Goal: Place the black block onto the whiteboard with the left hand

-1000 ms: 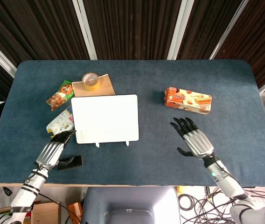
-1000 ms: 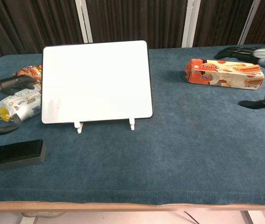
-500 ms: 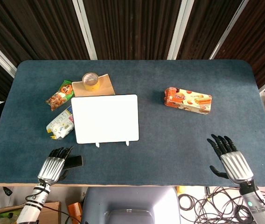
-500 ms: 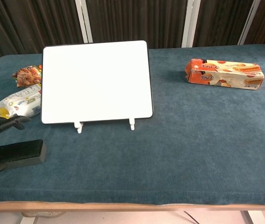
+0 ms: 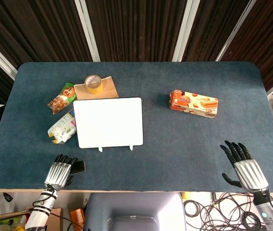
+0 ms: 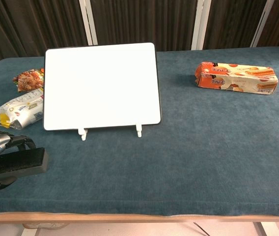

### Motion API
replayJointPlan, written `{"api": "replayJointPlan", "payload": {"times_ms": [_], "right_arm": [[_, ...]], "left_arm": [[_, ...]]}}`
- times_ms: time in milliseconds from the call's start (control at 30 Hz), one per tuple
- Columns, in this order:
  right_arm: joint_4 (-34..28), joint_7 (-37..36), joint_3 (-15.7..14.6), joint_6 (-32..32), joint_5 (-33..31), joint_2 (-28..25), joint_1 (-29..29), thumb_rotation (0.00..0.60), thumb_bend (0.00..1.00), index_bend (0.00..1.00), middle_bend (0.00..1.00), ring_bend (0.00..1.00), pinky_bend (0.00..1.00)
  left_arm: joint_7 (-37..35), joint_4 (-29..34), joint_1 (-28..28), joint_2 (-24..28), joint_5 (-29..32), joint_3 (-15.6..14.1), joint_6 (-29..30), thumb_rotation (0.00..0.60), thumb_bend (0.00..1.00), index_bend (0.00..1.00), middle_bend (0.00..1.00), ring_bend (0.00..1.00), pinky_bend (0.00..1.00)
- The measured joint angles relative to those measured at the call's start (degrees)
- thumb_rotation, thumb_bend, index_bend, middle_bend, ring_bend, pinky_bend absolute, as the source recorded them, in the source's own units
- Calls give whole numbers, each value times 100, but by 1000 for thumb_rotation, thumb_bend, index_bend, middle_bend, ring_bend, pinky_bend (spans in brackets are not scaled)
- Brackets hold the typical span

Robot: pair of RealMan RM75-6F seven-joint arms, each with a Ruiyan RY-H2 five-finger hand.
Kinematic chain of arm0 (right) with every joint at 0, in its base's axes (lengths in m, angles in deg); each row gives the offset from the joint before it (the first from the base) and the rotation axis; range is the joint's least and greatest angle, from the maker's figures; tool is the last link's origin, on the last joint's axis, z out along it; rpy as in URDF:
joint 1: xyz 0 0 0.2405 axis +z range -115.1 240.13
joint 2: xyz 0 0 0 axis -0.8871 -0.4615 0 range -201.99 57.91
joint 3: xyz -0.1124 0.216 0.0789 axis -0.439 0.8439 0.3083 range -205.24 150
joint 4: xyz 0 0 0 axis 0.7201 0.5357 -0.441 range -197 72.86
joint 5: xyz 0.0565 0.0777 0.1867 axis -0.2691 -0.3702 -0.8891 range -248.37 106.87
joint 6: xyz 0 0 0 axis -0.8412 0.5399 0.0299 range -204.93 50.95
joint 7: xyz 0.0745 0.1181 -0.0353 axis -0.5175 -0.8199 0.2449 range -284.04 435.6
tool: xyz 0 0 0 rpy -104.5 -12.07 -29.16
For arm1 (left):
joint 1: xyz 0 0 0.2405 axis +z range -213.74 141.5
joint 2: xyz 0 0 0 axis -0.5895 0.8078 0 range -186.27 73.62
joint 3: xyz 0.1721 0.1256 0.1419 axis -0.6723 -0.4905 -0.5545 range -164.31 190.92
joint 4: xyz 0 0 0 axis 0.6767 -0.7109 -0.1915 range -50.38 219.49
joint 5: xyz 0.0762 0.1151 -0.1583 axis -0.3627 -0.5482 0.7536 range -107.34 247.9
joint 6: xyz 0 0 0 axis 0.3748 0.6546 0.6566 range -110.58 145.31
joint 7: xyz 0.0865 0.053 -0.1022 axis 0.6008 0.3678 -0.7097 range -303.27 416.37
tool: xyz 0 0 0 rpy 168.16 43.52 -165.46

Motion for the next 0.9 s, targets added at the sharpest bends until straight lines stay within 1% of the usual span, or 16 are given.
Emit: {"api": "replayJointPlan", "payload": {"times_ms": [100, 267, 300, 400, 500, 600, 667, 700, 733, 800, 833, 900], "right_arm": [[-16, -15, 19, 8, 3, -18, -17, 600, 208, 0, 0, 0, 0], [-23, -43, 42, 17, 12, -34, -35, 600, 208, 0, 0, 0, 0], [-23, -48, 44, 20, 15, -36, -36, 600, 207, 0, 0, 0, 0], [-27, -93, 45, 51, 25, -52, -38, 600, 208, 0, 0, 0, 0], [-38, -133, 49, 68, 47, -82, -49, 600, 208, 0, 0, 0, 0], [-42, -154, 72, 78, 43, -88, -60, 600, 207, 0, 0, 0, 0], [-51, -171, 79, 103, 35, -92, -59, 600, 208, 0, 0, 0, 0], [-57, -193, 83, 117, 34, -94, -57, 600, 208, 0, 0, 0, 0], [-60, -207, 86, 128, 37, -97, -56, 600, 208, 0, 0, 0, 0], [-52, -214, 90, 147, 48, -103, -56, 600, 208, 0, 0, 0, 0], [-51, -223, 92, 153, 48, -105, -56, 600, 208, 0, 0, 0, 0], [-47, -251, 101, 179, 35, -112, -55, 600, 208, 0, 0, 0, 0]], "left_arm": [[1, -65, -13, -18, 0, 8, -31, 600, 344, 309, 374, 225, 168], [-60, -215, -15, -103, -77, 53, 31, 600, 371, 435, 517, 294, 165], [-72, -228, -14, -110, -88, 55, 34, 600, 381, 472, 563, 322, 165], [-81, -335, -16, -149, -186, 67, 95, 600, 433, 590, 715, 432, 170], [-149, -553, -1, -244, -406, 92, 284, 600, 491, 646, 777, 475, 182], [-419, -626, 8, -286, -625, 130, 416, 600, 558, 671, 817, 506, 194], [-663, -658, -10, -315, -787, 199, 539, 600, 595, 682, 844, 540, 235], [-764, -692, -28, -339, -896, 246, 614, 600, 606, 687, 860, 561, 282], [-872, -747, -54, -375, -1026, 305, 703, 600, 611, 692, 875, 584, 364], [-1138, -972, -149, -510, -1347, 502, 937, 600, 613, 694, 888, 603, 486], [-1249, -1144, -224, -609, -1485, 638, 1031, 600, 614, 694, 893, 612, 528], [-1341, -1419, -376, -760, -1572, 874, 1095, 600, 615, 695, 898, 621, 549]]}}
